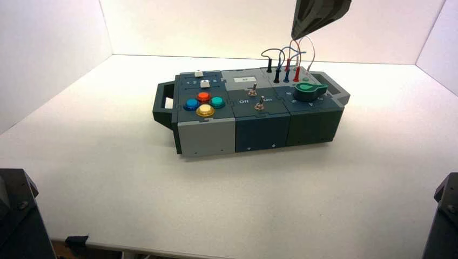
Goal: Move the left gripper to the left.
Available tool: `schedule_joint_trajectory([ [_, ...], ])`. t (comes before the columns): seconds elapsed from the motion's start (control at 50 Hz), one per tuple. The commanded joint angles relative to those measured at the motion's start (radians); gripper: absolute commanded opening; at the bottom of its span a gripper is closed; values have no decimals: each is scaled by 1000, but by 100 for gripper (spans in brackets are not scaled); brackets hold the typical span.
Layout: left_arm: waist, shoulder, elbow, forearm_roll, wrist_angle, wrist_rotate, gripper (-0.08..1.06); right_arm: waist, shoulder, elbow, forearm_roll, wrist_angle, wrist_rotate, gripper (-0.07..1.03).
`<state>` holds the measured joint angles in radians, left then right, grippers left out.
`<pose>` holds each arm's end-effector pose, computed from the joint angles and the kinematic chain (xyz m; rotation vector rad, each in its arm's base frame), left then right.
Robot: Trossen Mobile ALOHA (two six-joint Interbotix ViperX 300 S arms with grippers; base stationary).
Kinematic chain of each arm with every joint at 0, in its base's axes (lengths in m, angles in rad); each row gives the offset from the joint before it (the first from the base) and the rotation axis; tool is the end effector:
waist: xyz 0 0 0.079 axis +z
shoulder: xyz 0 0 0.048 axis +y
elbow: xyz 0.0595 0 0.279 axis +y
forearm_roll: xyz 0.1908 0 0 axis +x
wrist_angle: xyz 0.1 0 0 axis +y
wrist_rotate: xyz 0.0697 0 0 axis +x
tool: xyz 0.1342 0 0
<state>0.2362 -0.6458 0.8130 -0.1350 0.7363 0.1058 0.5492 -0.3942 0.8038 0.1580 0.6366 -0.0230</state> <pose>0.2889 0.0506 0.1783 -0.1412 0.8880 0.1333 0.2606 0.1819 0.1165 -0.1467 1.0569 0.5276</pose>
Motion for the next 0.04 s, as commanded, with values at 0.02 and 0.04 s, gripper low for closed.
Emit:
schedule_joint_trajectory([
  [0.02,3,-8,-11,-2,-3,6,16,3,-18,-14,0,-5,0,-2],
  [0.04,3,-8,-11,-2,-3,6,16,2,-18,-14,0,-6,0,-2],
])
